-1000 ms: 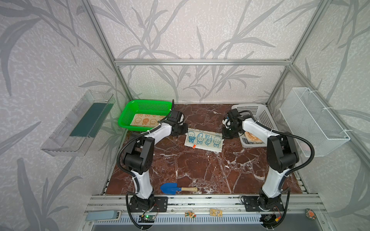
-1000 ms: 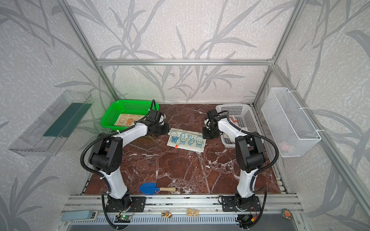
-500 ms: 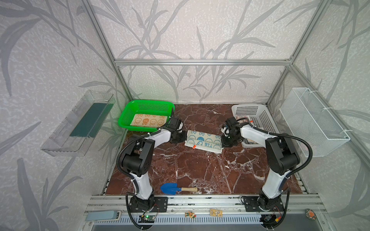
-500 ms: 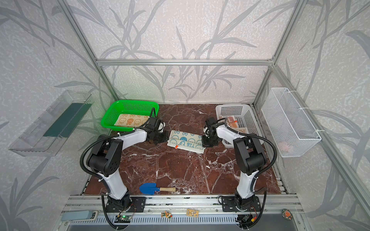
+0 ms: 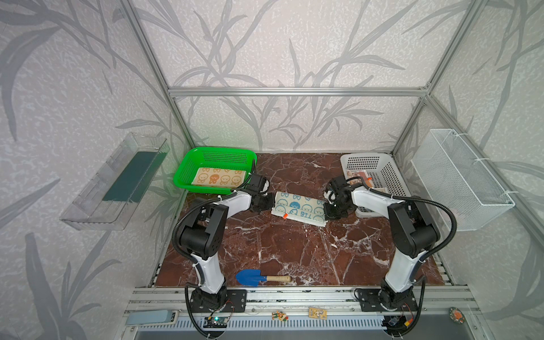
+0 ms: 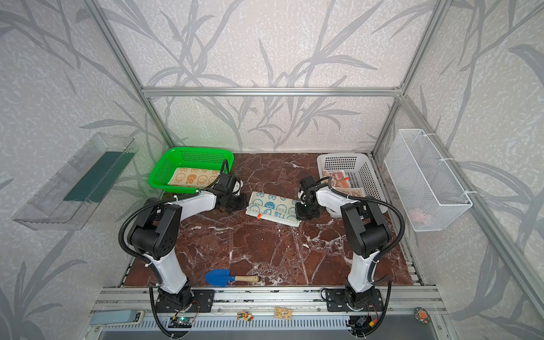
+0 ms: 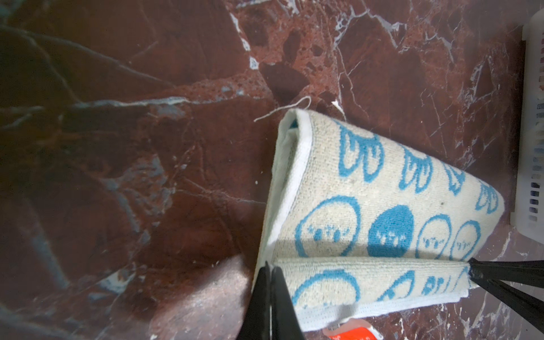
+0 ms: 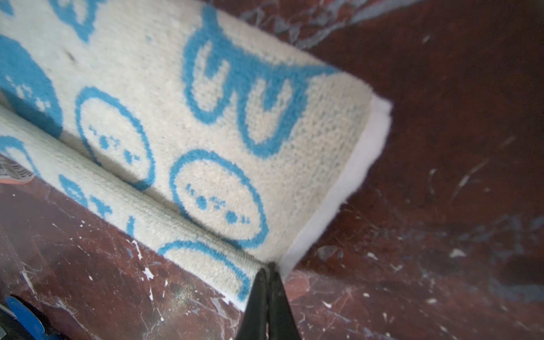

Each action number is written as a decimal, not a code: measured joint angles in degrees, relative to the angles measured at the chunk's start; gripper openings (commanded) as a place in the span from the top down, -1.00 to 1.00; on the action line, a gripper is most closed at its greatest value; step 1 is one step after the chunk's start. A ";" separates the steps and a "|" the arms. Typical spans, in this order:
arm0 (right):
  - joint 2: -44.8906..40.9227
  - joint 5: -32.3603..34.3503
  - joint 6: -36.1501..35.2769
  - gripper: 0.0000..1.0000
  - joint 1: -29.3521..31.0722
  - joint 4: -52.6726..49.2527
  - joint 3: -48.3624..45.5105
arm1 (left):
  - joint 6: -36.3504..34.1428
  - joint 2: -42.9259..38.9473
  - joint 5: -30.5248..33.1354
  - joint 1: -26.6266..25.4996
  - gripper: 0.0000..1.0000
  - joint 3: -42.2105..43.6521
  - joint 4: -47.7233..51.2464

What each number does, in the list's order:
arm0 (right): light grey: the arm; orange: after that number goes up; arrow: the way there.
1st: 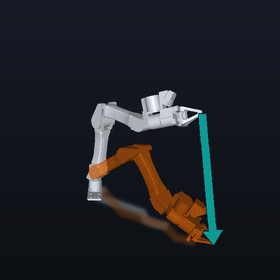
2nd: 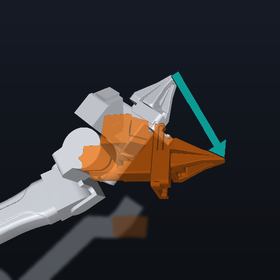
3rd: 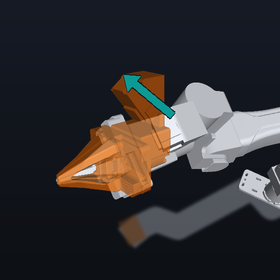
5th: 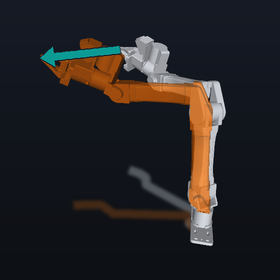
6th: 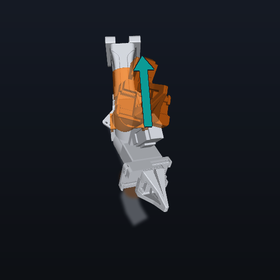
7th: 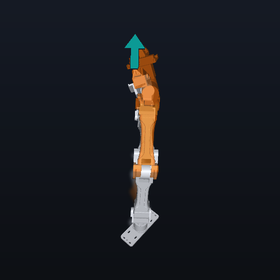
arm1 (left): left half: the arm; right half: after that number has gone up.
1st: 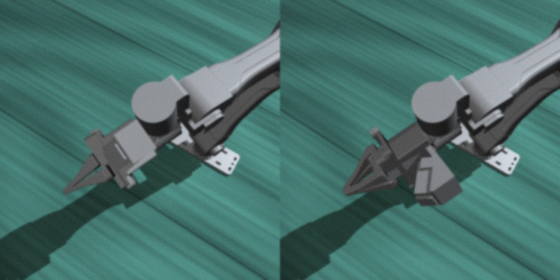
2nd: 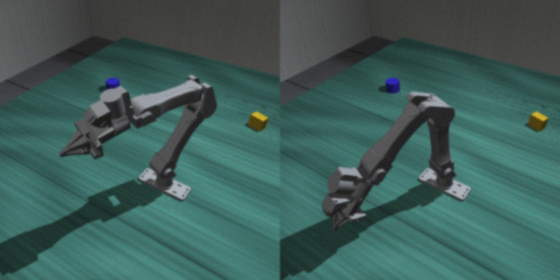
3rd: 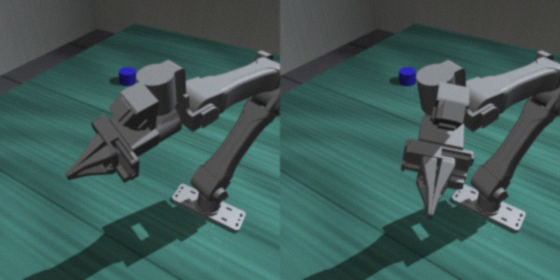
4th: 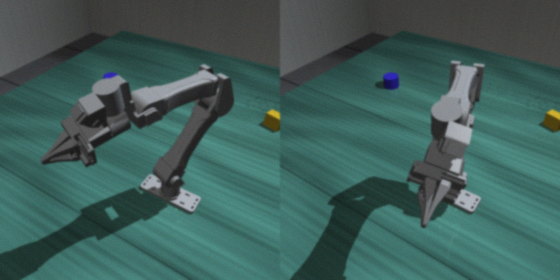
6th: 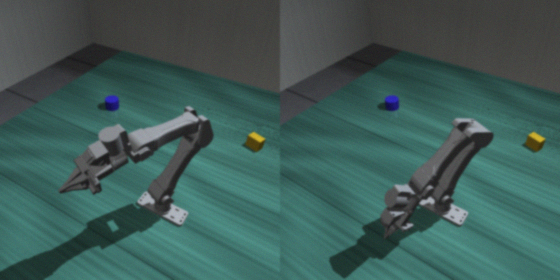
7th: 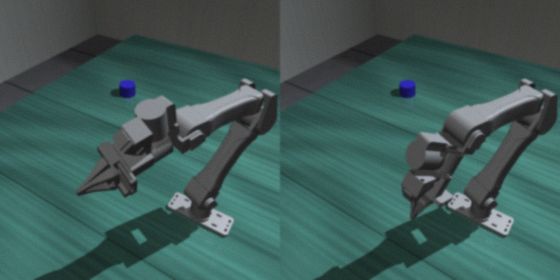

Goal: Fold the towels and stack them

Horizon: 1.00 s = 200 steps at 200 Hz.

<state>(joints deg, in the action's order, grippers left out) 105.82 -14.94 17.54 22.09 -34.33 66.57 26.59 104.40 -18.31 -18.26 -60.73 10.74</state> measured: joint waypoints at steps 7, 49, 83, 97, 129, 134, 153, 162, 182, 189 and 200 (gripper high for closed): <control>0.00 0.00 0.00 1.00 0.00 0.09 -0.07 | -0.02 0.02 0.00 0.00 1.00 0.15 -0.04; 0.76 -0.09 0.00 1.00 0.00 0.55 -0.09 | 0.00 0.44 -0.02 -0.02 1.00 1.03 -0.57; 0.76 -0.15 0.00 0.88 0.00 0.63 -0.09 | -0.02 0.50 -0.33 -0.02 0.91 1.27 -0.90; 0.74 -0.31 0.00 0.69 0.00 0.63 -0.09 | -0.04 0.48 -0.74 -0.04 0.76 1.27 -0.92; 0.31 -0.61 0.07 0.28 0.00 0.63 -0.39 | -0.50 -0.07 -1.05 -0.81 -0.19 1.22 -0.57; 0.04 -0.74 0.28 0.20 0.00 0.61 -0.55 | -0.39 -0.35 -1.03 -0.94 -0.46 1.20 -0.42; -2.43 -1.79 0.15 -0.23 0.00 0.42 -1.27 | -0.57 -2.27 -0.61 -2.14 -0.98 1.07 0.72; -4.35 -2.60 0.33 -0.40 0.09 0.46 -1.38 | -0.50 -3.56 -0.33 -2.93 -0.98 0.70 1.57; -9.29 -4.90 0.98 -0.73 0.33 1.09 -1.38 | -0.02 -6.47 -0.04 -4.00 -0.98 -1.16 2.58; -10.86 -5.79 1.40 -0.82 0.33 1.62 -1.38 | 0.33 -7.43 -0.17 -4.33 -0.98 -1.90 2.49; -12.63 -7.56 2.43 -0.92 0.42 3.02 -1.46 | 1.60 -8.57 -0.96 -4.59 -0.98 -2.78 1.77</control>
<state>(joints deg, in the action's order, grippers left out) 93.19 -22.50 19.97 22.50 -31.31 65.10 28.18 95.83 -19.27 -22.85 -63.51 12.51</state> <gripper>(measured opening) 0.908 0.991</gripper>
